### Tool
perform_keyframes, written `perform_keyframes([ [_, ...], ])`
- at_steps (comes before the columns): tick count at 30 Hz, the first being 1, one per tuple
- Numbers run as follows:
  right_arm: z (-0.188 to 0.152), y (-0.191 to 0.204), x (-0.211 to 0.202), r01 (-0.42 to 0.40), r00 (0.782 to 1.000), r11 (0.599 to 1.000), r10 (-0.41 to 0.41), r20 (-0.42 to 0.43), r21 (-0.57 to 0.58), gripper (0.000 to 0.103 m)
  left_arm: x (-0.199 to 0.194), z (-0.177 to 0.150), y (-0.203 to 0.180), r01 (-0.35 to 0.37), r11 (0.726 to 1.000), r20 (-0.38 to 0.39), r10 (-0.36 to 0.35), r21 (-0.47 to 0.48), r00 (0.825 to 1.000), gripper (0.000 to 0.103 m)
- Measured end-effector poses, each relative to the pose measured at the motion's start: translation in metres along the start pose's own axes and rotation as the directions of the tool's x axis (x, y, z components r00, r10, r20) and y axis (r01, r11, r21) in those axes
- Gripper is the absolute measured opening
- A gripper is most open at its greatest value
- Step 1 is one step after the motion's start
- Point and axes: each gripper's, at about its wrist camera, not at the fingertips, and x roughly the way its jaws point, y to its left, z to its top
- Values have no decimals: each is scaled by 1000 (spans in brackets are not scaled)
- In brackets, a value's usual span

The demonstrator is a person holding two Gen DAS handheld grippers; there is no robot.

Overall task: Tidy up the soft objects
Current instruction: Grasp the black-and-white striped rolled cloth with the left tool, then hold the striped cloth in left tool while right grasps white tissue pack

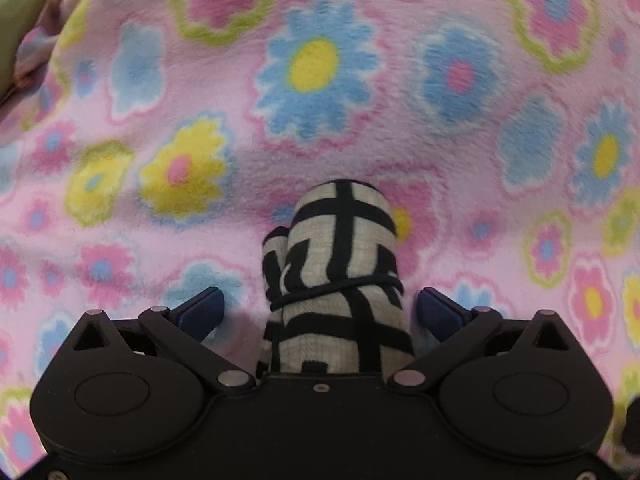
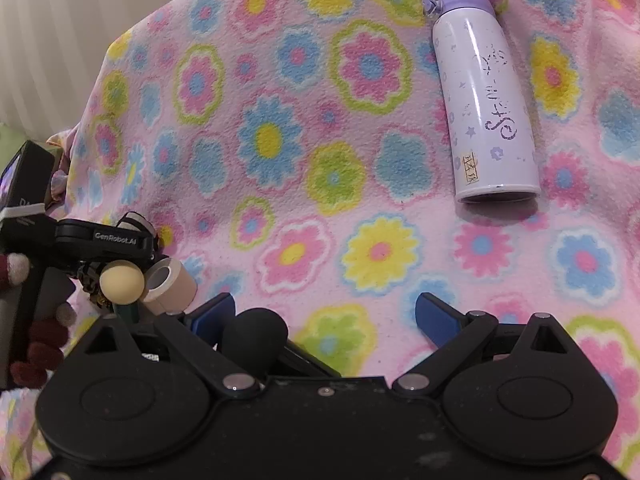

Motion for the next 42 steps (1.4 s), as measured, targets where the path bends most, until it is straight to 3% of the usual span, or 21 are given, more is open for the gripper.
perform_keyframes([
  [3, 0, 0, 0, 0, 1000, 1000, 0, -2, 0, 98, 2, 0, -5, -20, 999, -20, 20, 28, 1000, 101],
  [6, 0, 0, 1, 1, 1000, 1000, -1, -3, -2, 98, 3, 11, -5, 4, 999, -91, 1, 49, 996, 97],
  [9, 0, 1, 0, 1, 1000, 1000, -1, -4, -1, 98, -12, 14, 1, -3, 999, -63, 6, 46, 998, 59],
  [10, 0, 1, 0, 2, 1000, 1000, -2, -3, -1, 98, -17, 15, 4, 11, 999, -61, -9, 33, 998, 52],
  [13, 0, 0, 1, 2, 1000, 1000, -2, -6, -1, 98, -37, 16, 16, 28, 999, -61, -30, -38, 998, 52],
  [18, 0, -1, 2, 0, 1000, 1000, 0, -6, 4, 99, -74, -1, 20, 36, 999, -20, -36, 1, 999, 51],
  [21, 0, -1, 2, 2, 1000, 1000, -2, -9, 5, 99, -99, -21, 25, 87, 996, -2, -87, 9, 996, 51],
  [25, 0, 0, 2, 4, 1000, 1000, -4, -10, 5, 99, -115, -52, 27, 96, 995, 14, -96, 24, 995, 53],
  [34, 0, 0, 2, 5, 1000, 1000, -5, -13, 3, 100, -119, -81, 23, 155, 984, -78, -149, 84, 986, 54],
  [37, 0, 0, 2, 5, 1000, 1000, -5, -13, 4, 100, -127, -91, 23, 188, 976, -68, -181, 114, 981, 64],
  [42, 1, -1, 2, 6, 1000, 1000, -6, -19, 0, 102, -133, -98, 26, 172, 977, -39, -168, 123, 985, 71],
])
